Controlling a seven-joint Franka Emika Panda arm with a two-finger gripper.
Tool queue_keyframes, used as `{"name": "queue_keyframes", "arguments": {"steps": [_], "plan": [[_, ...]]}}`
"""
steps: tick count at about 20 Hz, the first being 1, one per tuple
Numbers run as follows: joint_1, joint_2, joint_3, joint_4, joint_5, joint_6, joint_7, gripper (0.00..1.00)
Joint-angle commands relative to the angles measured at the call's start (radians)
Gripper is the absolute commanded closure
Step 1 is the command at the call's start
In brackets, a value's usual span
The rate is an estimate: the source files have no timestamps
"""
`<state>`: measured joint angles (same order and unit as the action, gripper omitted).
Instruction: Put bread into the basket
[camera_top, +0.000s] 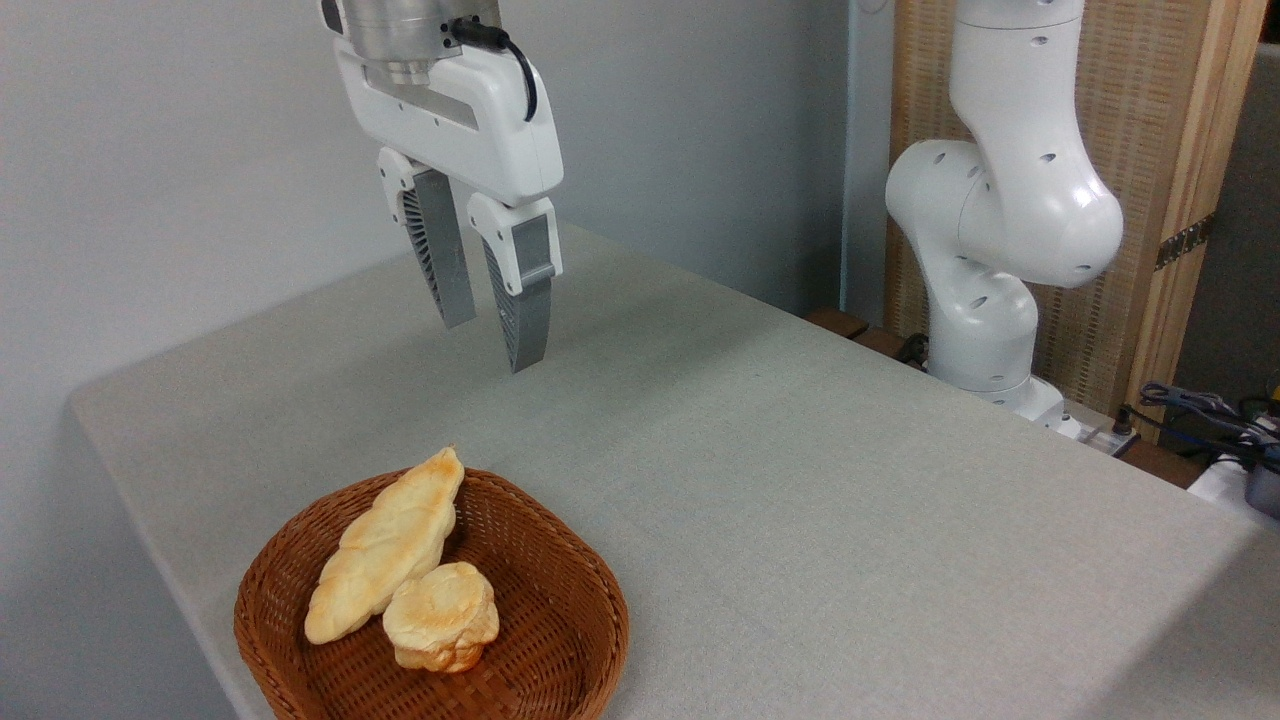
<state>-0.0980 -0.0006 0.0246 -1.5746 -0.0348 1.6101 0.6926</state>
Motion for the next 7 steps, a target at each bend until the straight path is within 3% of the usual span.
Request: {"name": "queue_keyframes", "arguments": {"steps": [1,7], "plan": [[0.011,-0.028,-0.008,-0.045,-0.016,0.03,-0.01,0.0],[0.011,-0.027,-0.008,-0.042,-0.008,0.019,0.015,0.0]]}}
